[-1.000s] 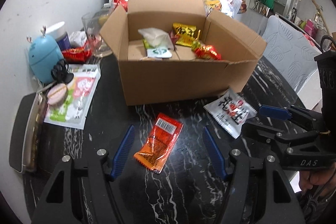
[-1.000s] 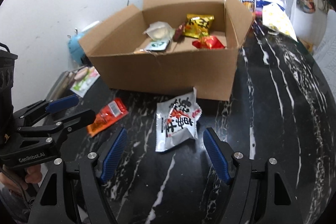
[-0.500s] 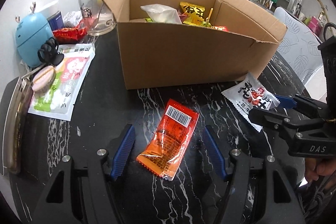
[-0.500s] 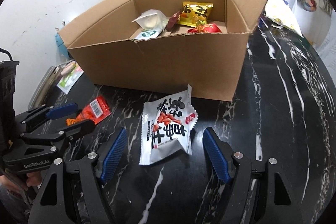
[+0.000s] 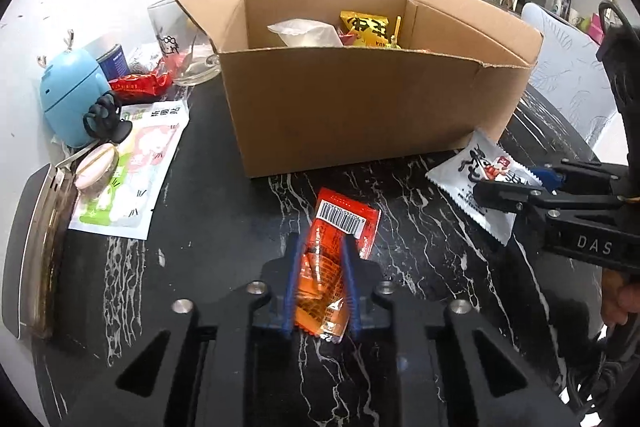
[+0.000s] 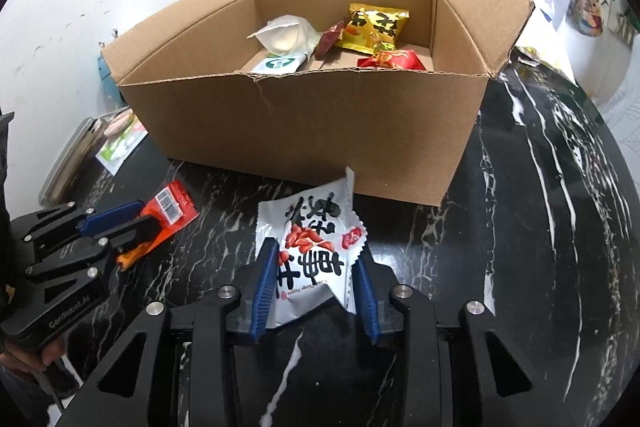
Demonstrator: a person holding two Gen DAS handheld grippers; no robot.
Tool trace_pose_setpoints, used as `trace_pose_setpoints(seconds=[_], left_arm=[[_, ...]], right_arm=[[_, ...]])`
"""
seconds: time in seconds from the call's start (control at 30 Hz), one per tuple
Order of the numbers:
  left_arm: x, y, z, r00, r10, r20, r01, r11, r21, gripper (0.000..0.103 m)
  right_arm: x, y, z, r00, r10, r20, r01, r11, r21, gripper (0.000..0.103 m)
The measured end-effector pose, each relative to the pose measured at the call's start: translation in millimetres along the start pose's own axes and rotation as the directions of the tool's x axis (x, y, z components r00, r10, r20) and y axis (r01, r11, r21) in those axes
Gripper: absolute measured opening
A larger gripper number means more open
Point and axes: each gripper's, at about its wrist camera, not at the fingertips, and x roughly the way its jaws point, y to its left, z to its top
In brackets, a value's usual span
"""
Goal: Organize snacks
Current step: 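Grasp the orange barcode packet with the left gripper while the right grasps the white snack bag, then lift and carry the orange packet with the left gripper while the right carries the white bag over the box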
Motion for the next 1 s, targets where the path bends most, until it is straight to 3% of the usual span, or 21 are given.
trace_pose_setpoints(seconds=[0.07, 0.37, 1.0], left_arm=[[-1, 0, 1, 1.0, -0.005, 0.002, 0.005, 1.0, -0.004, 0.011], [-11, -2, -3, 1.0, -0.027, -0.002, 0.027, 0.999, -0.026, 0.006], [-61, -24, 12, 0.992, -0.089, 0.094, 0.089, 0.996, -0.003, 0.005]], right_arm=[[-1, -1, -2, 1.0, 0.011, 0.004, -0.011, 1.0, 0.006, 0.031], [-15, -3, -12, 0.999, 0.039, 0.019, -0.04, 0.999, 0.034, 0.028], [-64, 3, -22, 0.99, 0.104, 0.09, -0.11, 0.991, 0.069, 0.027]])
